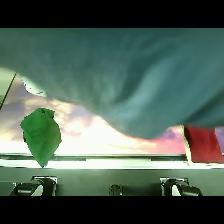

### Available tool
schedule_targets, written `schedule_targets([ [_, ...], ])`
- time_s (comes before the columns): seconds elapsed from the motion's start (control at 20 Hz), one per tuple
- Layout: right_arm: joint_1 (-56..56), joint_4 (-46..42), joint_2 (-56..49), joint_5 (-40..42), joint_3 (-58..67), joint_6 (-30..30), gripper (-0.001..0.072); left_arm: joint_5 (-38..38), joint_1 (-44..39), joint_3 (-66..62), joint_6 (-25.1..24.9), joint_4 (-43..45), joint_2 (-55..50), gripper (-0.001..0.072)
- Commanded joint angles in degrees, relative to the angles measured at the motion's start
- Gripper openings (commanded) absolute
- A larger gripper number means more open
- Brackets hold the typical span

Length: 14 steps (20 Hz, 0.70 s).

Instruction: Fold the shirts.

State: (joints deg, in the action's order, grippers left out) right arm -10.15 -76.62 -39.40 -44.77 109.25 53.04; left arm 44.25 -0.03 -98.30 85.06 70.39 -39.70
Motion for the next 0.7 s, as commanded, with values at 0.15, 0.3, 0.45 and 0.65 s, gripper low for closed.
schedule_targets([
  [0.15,0.0,-3.1,-9.4,-10.6,0.4,2.3,0.0036,15.6,0.0,-0.3,-0.5,3.8,-12.3,0.0028],
  [0.3,0.0,-3.1,-22.1,-18.7,0.4,2.3,0.0037,16.8,0.0,3.1,-0.7,3.8,-21.8,0.0028],
  [0.45,0.0,-2.7,-37.3,-20.7,0.4,3.0,0.0037,16.3,0.0,8.1,-1.1,3.8,-32.9,0.0029],
  [0.65,0.1,1.5,-55.3,-12.6,0.4,13.3,0.0037,12.9,0.0,9.4,-1.1,2.6,-48.6,0.0029],
])
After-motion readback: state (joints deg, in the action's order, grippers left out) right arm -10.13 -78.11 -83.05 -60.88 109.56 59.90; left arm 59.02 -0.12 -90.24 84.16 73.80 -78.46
